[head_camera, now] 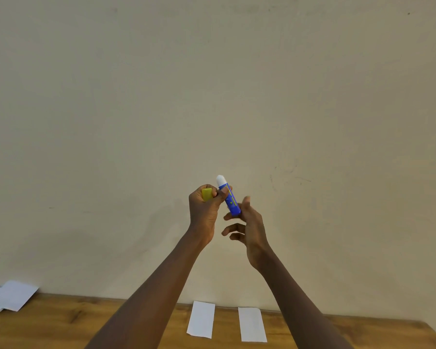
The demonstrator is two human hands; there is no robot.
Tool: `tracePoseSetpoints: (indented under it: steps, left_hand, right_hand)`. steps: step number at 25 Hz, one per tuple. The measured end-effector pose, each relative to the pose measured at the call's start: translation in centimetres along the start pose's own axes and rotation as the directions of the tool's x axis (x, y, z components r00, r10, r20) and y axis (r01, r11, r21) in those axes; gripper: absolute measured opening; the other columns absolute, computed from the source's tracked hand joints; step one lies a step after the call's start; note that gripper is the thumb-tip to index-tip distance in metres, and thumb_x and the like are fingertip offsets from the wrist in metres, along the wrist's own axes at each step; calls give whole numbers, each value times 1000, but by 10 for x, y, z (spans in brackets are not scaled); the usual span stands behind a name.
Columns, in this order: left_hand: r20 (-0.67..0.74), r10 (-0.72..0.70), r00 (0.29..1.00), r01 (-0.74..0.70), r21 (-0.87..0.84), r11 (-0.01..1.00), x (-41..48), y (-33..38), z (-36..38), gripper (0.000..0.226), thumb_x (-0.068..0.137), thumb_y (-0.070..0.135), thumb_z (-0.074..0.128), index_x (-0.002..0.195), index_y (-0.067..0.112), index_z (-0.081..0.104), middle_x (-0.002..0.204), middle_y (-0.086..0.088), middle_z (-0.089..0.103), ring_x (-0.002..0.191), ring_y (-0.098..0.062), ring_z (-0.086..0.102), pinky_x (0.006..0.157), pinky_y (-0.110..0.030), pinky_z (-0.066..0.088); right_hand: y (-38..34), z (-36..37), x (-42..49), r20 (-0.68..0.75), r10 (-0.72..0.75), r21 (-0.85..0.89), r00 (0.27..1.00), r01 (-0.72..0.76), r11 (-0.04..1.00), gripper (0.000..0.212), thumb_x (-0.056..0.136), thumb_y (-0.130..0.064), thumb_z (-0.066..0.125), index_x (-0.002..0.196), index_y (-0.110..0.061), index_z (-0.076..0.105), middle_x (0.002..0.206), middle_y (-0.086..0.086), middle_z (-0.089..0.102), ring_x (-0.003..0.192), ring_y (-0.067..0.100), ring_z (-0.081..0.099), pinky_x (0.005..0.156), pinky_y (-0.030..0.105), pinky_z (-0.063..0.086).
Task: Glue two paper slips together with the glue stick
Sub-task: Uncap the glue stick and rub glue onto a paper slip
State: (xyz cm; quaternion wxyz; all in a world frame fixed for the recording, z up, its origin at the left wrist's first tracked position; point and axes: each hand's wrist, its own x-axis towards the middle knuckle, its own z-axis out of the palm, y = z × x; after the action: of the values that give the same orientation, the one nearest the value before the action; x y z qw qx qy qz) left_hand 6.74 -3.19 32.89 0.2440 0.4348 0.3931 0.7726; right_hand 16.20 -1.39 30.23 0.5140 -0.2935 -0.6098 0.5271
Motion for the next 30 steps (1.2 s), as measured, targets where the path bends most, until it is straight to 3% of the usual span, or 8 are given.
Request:
tracePoseSetpoints:
  steps: [3, 7, 9, 12, 16, 20, 25, 30]
  left_hand:
    - [-17, 3, 1000, -3, 14, 1000, 3, -1, 0, 38, 80, 1, 61, 53, 13, 37, 69, -13, 42, 81, -28, 56, 67, -30, 43]
    - [-12, 2, 1000, -1, 48, 999, 2, -2, 4, 38, 81, 3, 61, 53, 14, 37, 72, -13, 45, 70, -14, 65, 65, -27, 43]
    - [-34, 8, 999, -6, 72, 997, 0, -2, 3, 36, 81, 4, 61, 55, 13, 39, 73, -14, 48, 70, -14, 65, 60, -21, 44]
    - [-29, 6, 1000, -4, 51, 999, 2, -2, 2, 35, 80, 4, 62, 55, 12, 40, 75, -17, 47, 77, -28, 55, 64, -29, 43]
    - [-18, 6, 1000, -5, 63, 998, 1, 0, 5, 36, 80, 3, 61, 54, 13, 39, 77, -18, 47, 82, -29, 53, 66, -31, 42]
    - [-20, 21, 1000, -20, 54, 998, 2, 0, 3, 36, 81, 2, 61, 54, 13, 40, 74, -16, 48, 81, -30, 56, 65, -29, 43]
    - [-26, 33, 999, -30, 98, 995, -1, 0, 5, 36, 81, 3, 61, 54, 13, 39, 74, -18, 48, 73, -21, 58, 60, -23, 43]
    - [-26, 50, 998, -47, 88, 995, 2, 3, 4, 37, 79, 2, 63, 53, 13, 38, 67, -14, 44, 69, -25, 48, 59, -21, 43]
  right_hand:
    - [3, -1, 0, -70, -166, -163, 984, 153, 975, 18, 89, -23, 50, 77, -11, 54, 68, 3, 57, 38, 6, 53, 41, 13, 38]
    - [3, -2, -1, -6, -49, -41, 999, 49, 998, 46, 97, -31, 25, 68, -13, 56, 57, 2, 55, 36, 6, 53, 43, 16, 37]
    - [3, -2, -2, 3, -62, -37, 998, 62, 997, 37, 96, -33, 30, 80, -15, 58, 69, 0, 61, 39, 7, 55, 43, 15, 39]
    - [5, -3, -2, -38, -153, -115, 988, 147, 982, 14, 90, -23, 49, 85, -12, 55, 80, 5, 60, 39, 6, 54, 42, 14, 39]
    - [3, -1, -1, -4, -50, -17, 999, 50, 999, 41, 96, -29, 29, 74, -11, 58, 65, 5, 61, 36, 7, 54, 40, 13, 37]
    - [5, -1, -3, -53, -117, -72, 992, 113, 991, 18, 91, -29, 46, 85, -14, 55, 84, 5, 62, 38, 7, 54, 42, 15, 40]
    - [6, 0, -3, -47, -52, 8, 998, 53, 999, 42, 96, -33, 28, 75, -14, 59, 70, 3, 65, 35, 7, 53, 41, 14, 39]
    - [4, -2, -1, -81, -148, -116, 986, 138, 984, 19, 91, -20, 47, 89, -4, 55, 84, 10, 62, 34, 6, 51, 38, 12, 38]
